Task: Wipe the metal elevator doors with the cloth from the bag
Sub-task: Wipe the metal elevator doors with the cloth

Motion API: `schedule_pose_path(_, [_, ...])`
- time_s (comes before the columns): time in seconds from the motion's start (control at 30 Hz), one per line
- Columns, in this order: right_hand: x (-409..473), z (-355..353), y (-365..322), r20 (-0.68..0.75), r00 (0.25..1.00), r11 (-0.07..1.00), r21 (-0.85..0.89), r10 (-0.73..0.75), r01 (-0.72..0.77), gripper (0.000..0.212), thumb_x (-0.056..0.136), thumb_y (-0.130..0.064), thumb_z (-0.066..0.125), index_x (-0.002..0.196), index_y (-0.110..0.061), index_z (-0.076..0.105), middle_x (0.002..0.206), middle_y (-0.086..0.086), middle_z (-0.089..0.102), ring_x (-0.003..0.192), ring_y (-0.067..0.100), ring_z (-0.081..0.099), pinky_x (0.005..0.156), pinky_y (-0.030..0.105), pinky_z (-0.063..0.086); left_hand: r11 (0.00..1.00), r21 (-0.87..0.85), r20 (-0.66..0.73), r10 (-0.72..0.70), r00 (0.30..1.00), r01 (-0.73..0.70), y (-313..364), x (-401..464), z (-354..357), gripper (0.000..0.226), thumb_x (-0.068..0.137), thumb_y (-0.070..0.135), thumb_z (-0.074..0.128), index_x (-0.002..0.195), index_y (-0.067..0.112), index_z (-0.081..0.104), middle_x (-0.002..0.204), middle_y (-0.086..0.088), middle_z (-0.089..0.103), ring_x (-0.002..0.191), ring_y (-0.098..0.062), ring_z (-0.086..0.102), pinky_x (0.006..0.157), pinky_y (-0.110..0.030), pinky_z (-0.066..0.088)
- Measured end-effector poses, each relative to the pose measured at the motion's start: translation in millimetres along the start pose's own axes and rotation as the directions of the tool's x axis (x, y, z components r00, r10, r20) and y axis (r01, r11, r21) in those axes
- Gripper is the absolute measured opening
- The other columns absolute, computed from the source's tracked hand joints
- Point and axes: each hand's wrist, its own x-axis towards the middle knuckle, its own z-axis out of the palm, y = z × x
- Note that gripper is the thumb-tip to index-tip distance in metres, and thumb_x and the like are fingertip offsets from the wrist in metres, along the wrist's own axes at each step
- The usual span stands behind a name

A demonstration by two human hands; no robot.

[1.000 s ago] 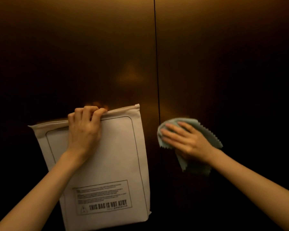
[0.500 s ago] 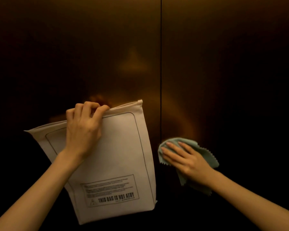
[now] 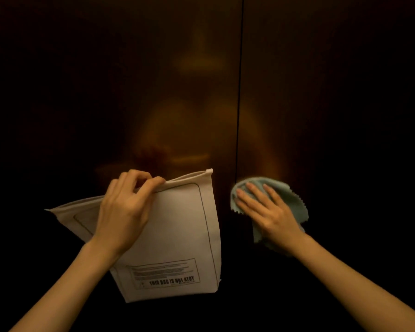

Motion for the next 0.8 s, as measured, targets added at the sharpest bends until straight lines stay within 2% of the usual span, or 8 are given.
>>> schedule_pose_path(0.07, [-34.3,13.7,-20.6,0.129,0.985,0.992,-0.035,-0.113,0.119,0.049,0.089,-0.014,0.037,0.137,-0.011,0.045,0.144,0.003,0.043,0.137,0.028,0.032,0.113,0.043,0.013,1.0,-0.003,0.045,-0.018,0.999,0.018,5.0,-11.9,2.0,0.026,0.087,0.011,0.045,0.105,0.005,0.064,0.093,-0.016,0.055,0.077,-0.026,0.045,0.06,-0.034,0.034])
schedule_pose_path(0.13, [-60.3,22.0,-37.0,0.292,0.937,0.975,-0.045,-0.194,0.216,0.052,0.088,-0.02,0.037,0.139,-0.014,0.042,0.146,-0.001,0.04,0.138,0.023,0.032,0.114,0.042,0.007,0.999,-0.009,0.096,-0.034,0.995,0.035,10.8,-20.3,4.2,0.027,0.087,0.011,0.044,0.103,0.005,0.065,0.092,-0.016,0.056,0.076,-0.028,0.049,0.059,-0.033,0.035])
schedule_pose_path(0.23, [-73.4,25.5,-42.3,0.41,0.875,0.954,-0.034,-0.258,0.298,0.055,0.087,-0.023,0.034,0.141,-0.016,0.04,0.148,-0.003,0.037,0.136,0.017,0.031,0.113,0.042,0.007,0.999,-0.009,0.178,-0.043,0.983,0.046,18.6,-28.0,8.1,0.028,0.086,0.011,0.043,0.103,0.005,0.066,0.091,-0.016,0.058,0.073,-0.029,0.052,0.06,-0.031,0.033])
schedule_pose_path(0.33, [-63.3,22.2,-26.8,0.303,0.928,0.973,-0.004,-0.218,0.23,0.055,0.088,-0.02,0.034,0.143,-0.013,0.031,0.148,-0.001,0.037,0.136,0.018,0.029,0.111,0.043,0.015,0.998,-0.009,0.219,-0.059,0.974,0.062,21.2,-31.1,10.5,0.028,0.087,0.011,0.043,0.103,0.005,0.066,0.092,-0.015,0.058,0.073,-0.029,0.052,0.06,-0.03,0.031])
schedule_pose_path(0.43, [-35.3,11.2,-7.8,0.142,0.989,0.999,0.03,-0.042,0.038,0.049,0.094,-0.013,0.029,0.144,-0.012,0.032,0.15,0.002,0.032,0.137,0.024,0.03,0.11,0.046,0.021,0.997,-0.008,0.245,-0.078,0.966,0.083,19.8,-34.5,12.2,0.03,0.088,0.014,0.04,0.103,0.005,0.065,0.093,-0.015,0.057,0.074,-0.028,0.052,0.061,-0.029,0.029])
schedule_pose_path(0.57, [-8.9,6.9,-5.6,0.078,0.987,0.981,0.119,0.144,-0.153,0.045,0.103,-0.02,0.017,0.144,-0.012,0.032,0.151,0.004,0.029,0.14,0.028,0.025,0.113,0.048,0.019,0.995,-0.013,0.282,-0.095,0.955,0.103,18.1,-42.2,18.8,0.029,0.088,0.014,0.041,0.103,0.006,0.065,0.093,-0.014,0.057,0.075,-0.026,0.05,0.062,-0.028,0.029])
schedule_pose_path(0.7, [-33.5,25.2,-28.9,0.078,0.992,0.967,0.228,0.098,-0.113,0.049,0.091,-0.014,0.04,0.139,-0.011,0.041,0.148,0.003,0.034,0.139,0.025,0.029,0.114,0.044,0.014,0.99,-0.02,0.322,-0.123,0.939,0.136,16.6,-50.1,26.8,0.029,0.087,0.012,0.042,0.103,0.007,0.065,0.093,-0.013,0.056,0.076,-0.026,0.051,0.062,-0.029,0.03])
schedule_pose_path(0.8, [-71.4,49.6,-50.4,0.154,0.988,0.977,0.211,-0.027,-0.006,0.049,0.089,-0.014,0.039,0.137,-0.012,0.044,0.144,0.001,0.041,0.136,0.023,0.034,0.112,0.041,0.016,0.986,-0.018,0.343,-0.148,0.928,0.164,15.5,-55.7,35.3,0.03,0.089,0.015,0.04,0.104,0.008,0.065,0.094,-0.013,0.056,0.076,-0.025,0.049,0.062,-0.028,0.03])
